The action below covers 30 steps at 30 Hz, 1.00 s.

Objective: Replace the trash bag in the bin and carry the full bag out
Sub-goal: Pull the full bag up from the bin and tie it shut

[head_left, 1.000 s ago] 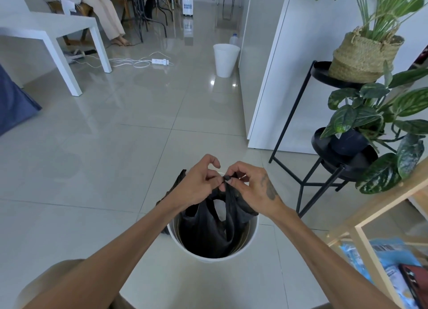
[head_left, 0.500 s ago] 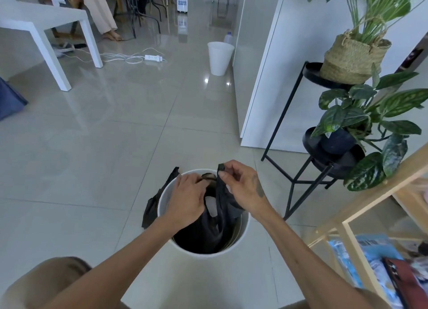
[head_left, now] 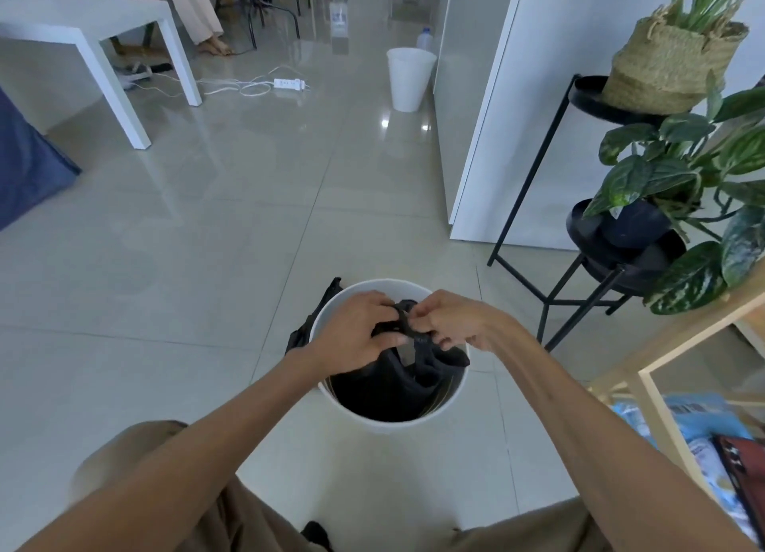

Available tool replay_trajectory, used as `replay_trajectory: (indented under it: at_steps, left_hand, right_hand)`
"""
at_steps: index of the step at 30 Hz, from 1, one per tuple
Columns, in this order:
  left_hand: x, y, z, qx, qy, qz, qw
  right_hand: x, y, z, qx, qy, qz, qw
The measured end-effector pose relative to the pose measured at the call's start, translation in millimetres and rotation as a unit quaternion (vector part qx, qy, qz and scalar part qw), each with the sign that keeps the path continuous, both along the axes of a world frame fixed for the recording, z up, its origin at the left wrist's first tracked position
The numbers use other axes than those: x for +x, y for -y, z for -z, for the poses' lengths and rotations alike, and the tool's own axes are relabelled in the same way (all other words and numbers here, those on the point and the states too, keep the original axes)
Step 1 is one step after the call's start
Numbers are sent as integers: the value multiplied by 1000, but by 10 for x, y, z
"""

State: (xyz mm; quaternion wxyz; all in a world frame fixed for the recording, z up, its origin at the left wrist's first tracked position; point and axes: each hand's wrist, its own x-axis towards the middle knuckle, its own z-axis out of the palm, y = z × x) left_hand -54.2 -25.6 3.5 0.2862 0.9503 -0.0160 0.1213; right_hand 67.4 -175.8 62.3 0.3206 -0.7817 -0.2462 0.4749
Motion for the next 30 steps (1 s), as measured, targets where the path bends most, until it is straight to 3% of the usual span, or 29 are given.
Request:
replay_trajectory:
  at_steps: [2,5,7,10,13,14,16,18,20,23,25,27,30]
  left_hand:
    - [11,-15,-33,0,-10,4,1000]
    - [-22,-97,-100,-4,-15,10,1000]
    - [-73,-270,-257,-40,-101,-29,994]
    - [-241,-482,-408,-164,-225,-72,958]
    - [-345,-456,-393,-342,-176,-120,915]
    - [-344,-401,-364,-416,-132,-146,888]
    - [-293,-269,-378,-561,-52,-162,810]
    - [-201,-144,-455,-662,2,-140,736]
    - [-110,-62,-554,-737,29,-118,665]
    - [0,-49,-682,-839,75,-108,528]
    - [63,-61,-736,-877,114,-111,454]
    - [94,-102,-712,-892,149,-133,407]
    - [16,-270,-535,-885,162,-200,387]
  right_hand:
    - [-2,21,26,20,-29,1,999]
    - [27,58,43,49,15,-1,999]
    - [106,130,22,73,60,6,995]
    - [211,296,0,54,127,-14,990]
    - [210,321,32,22,223,-16,975]
    - [172,296,39,53,206,29,977]
    - [69,201,37,174,86,138,971]
    - [-22,82,10,290,-42,214,932]
    - [-77,-33,-73,385,-181,271,864]
    - [-65,-156,-232,457,-362,321,746]
    - [-31,-216,-294,468,-390,342,716]
    - [17,-234,-295,466,-402,368,697]
    - [176,-111,-150,444,-380,411,699]
